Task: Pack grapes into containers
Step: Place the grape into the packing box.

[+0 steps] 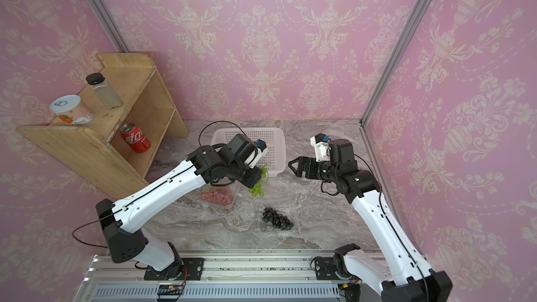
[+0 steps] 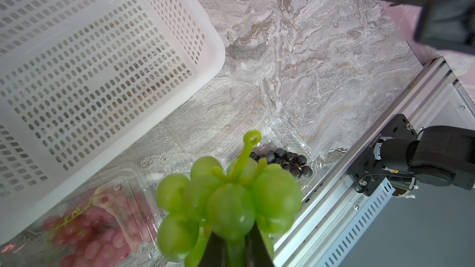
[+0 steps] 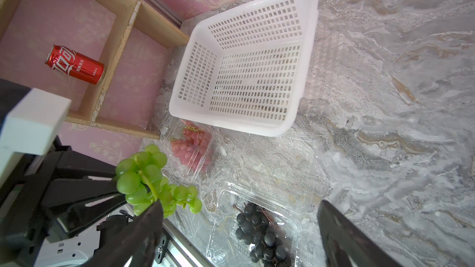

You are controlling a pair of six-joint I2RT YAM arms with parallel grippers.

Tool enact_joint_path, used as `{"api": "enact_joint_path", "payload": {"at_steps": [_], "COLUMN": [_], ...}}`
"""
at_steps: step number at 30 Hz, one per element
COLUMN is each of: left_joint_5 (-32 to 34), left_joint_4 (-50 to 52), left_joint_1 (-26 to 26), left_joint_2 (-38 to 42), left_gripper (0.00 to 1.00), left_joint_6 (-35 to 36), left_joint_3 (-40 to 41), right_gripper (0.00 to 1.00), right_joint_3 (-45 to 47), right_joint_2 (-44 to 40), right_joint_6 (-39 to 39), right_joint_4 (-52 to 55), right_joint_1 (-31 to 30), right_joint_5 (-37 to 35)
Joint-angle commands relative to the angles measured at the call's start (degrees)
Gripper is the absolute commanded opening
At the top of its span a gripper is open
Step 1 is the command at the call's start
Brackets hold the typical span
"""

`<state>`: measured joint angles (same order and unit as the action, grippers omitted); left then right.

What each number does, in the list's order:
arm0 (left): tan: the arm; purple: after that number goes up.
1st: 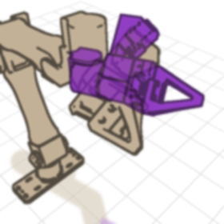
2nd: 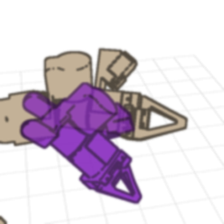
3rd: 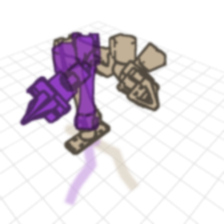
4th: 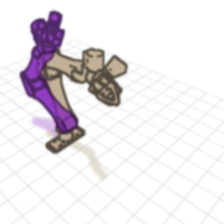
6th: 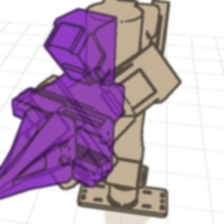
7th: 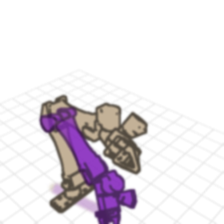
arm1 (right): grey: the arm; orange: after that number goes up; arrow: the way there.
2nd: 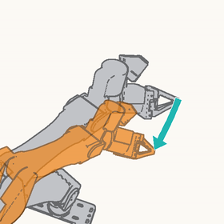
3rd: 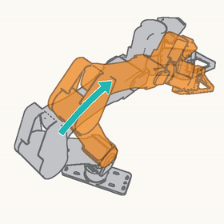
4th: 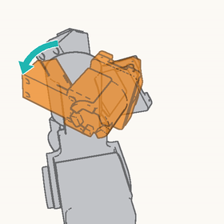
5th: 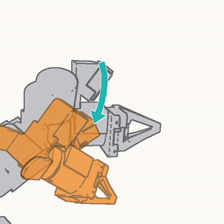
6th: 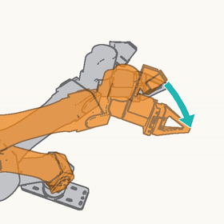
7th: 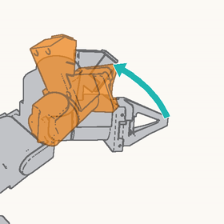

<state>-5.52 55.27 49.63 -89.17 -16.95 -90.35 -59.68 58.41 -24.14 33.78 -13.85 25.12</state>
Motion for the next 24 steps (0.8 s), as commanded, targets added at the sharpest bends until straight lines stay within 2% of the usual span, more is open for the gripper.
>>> {"api": "enact_joint_path", "payload": {"at_steps": [1, 9, 16, 24], "left_joint_5": [-1.11, 2.21, 5.35, 4.35], "left_joint_4": [-3.07, -3.69, -2.78, -3.51], "left_joint_1": [2.59, 9.35, 10.23, 11.02], "left_joint_2": [2.14, -3.0, -2.36, -8.01], "left_gripper": [0.0, 0.0, 0.0, 0.0], "left_joint_6": [-4.16, -5.36, -6.94, -7.09], "left_joint_3": [3.84, 6.49, 10.79, 9.94], "right_gripper": [0.94, 0.94, 0.94, 0.94], "right_joint_3": [2.73, 6.01, 7.35, 8.39], "right_joint_2": [-2.99, -5.74, -7.51, -8.74], "right_joint_6": [-1.34, -1.7, -1.26, -1.25], "right_joint_4": [1.07, 0.95, 1.33, 1.4], "right_joint_1": [0.2, 0.17, 0.14, 0.14], "right_joint_5": [0.03, 0.63, 1.36, 1.35]}}
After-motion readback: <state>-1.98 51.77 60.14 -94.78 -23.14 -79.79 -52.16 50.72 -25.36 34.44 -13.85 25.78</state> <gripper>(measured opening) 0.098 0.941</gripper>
